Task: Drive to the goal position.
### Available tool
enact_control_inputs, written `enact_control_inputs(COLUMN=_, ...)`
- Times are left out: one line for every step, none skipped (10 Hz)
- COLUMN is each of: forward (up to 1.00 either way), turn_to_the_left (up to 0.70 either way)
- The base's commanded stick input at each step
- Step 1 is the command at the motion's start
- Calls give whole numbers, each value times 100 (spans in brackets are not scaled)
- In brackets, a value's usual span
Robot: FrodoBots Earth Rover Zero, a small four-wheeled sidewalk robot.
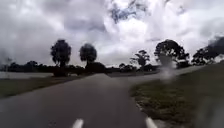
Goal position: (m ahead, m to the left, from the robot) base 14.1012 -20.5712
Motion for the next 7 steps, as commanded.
enact_control_inputs(forward=85, turn_to_the_left=0)
enact_control_inputs(forward=85, turn_to_the_left=0)
enact_control_inputs(forward=85, turn_to_the_left=0)
enact_control_inputs(forward=85, turn_to_the_left=0)
enact_control_inputs(forward=85, turn_to_the_left=0)
enact_control_inputs(forward=85, turn_to_the_left=0)
enact_control_inputs(forward=85, turn_to_the_left=0)
